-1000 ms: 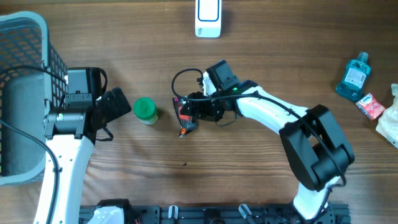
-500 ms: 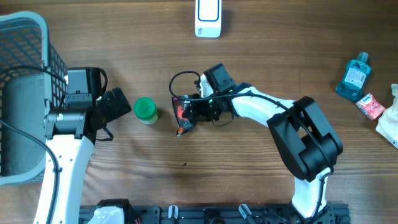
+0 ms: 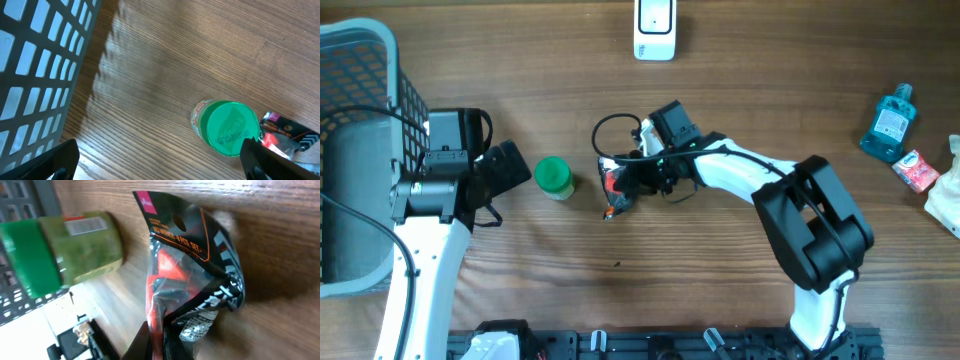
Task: Scan the item barcode
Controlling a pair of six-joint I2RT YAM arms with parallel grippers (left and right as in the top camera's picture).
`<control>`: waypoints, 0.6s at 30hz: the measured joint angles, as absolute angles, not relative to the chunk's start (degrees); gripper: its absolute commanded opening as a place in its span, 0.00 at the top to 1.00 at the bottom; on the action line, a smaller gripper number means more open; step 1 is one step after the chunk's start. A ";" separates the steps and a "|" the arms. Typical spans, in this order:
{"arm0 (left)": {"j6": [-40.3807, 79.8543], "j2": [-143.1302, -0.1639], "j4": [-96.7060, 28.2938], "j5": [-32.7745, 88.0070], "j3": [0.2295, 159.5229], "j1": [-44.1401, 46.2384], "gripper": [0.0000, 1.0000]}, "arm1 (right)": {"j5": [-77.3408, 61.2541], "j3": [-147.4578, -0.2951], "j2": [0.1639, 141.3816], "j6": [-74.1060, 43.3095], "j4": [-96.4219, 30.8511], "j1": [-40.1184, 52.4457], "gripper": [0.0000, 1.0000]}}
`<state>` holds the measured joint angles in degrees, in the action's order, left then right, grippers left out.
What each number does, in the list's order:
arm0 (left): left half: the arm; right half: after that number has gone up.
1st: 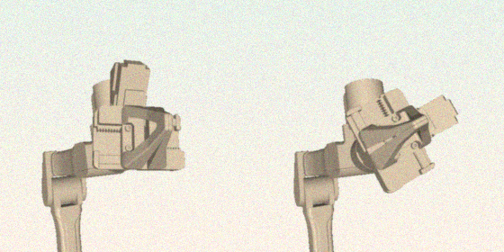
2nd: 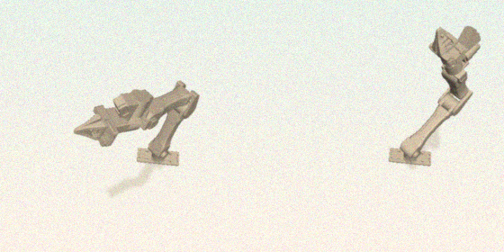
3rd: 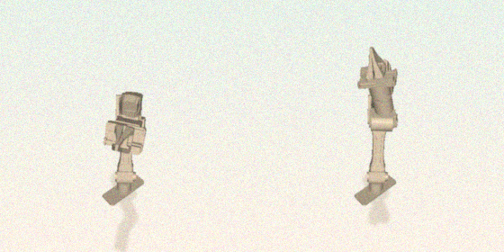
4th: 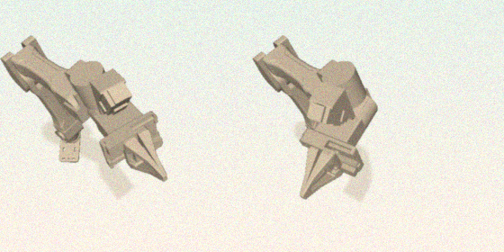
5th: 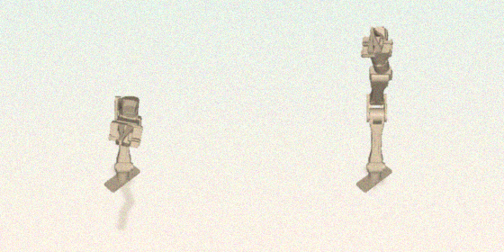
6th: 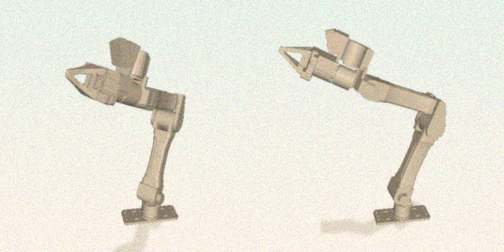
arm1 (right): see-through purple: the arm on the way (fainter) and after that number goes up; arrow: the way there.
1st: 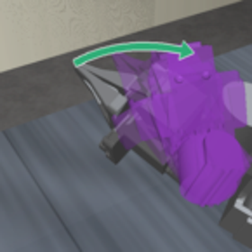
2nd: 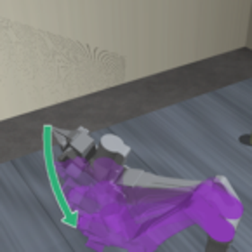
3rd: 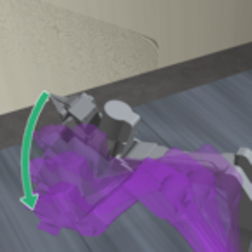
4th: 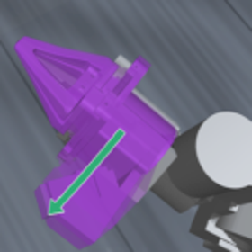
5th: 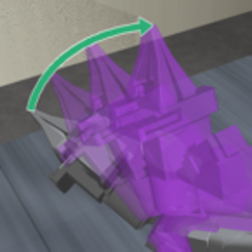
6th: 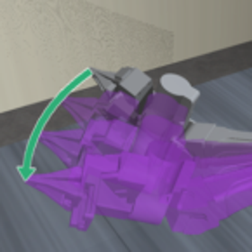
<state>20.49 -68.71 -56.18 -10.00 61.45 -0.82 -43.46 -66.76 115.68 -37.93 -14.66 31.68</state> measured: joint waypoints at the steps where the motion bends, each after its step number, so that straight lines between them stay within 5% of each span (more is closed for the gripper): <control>1: 20.51 -68.71 -56.18 -10.00 61.45 -0.82 0.00 | -43.99 -66.67 113.91 -37.65 -16.05 31.03 0.95; 12: 20.49 -68.71 -56.21 -10.00 61.45 -0.82 0.00 | -65.95 -66.39 88.71 -46.46 -17.98 16.67 0.96; 18: 20.51 -68.71 -56.23 -10.00 61.45 -0.82 0.00 | -78.48 -66.15 88.82 -56.69 0.60 16.16 0.95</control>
